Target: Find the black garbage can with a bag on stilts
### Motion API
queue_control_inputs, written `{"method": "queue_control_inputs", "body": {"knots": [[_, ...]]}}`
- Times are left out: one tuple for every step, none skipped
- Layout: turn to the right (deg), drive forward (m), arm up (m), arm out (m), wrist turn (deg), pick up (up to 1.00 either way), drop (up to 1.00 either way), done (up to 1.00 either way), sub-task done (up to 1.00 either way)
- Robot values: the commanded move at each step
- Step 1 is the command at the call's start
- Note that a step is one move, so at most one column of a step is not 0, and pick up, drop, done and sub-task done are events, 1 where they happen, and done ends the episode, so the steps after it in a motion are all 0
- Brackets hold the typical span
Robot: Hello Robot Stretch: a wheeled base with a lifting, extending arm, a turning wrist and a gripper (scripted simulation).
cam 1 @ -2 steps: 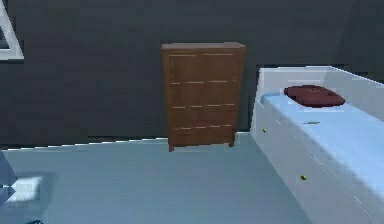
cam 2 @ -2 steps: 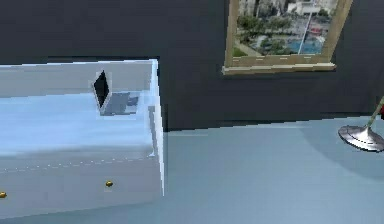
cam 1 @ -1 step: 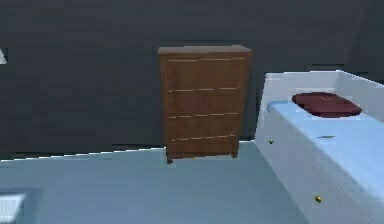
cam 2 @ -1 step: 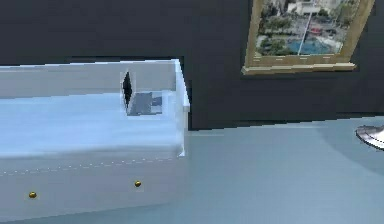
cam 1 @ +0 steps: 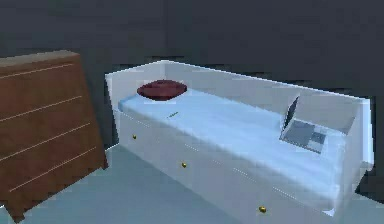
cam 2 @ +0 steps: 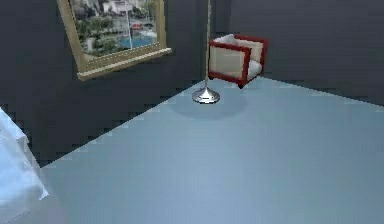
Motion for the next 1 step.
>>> {"method": "queue_control_inputs", "body": {"knots": [[36.0, 0.00, 0.00, 0.00, 0.0, 0.00, 0.00, 0.00, 0.00]]}}
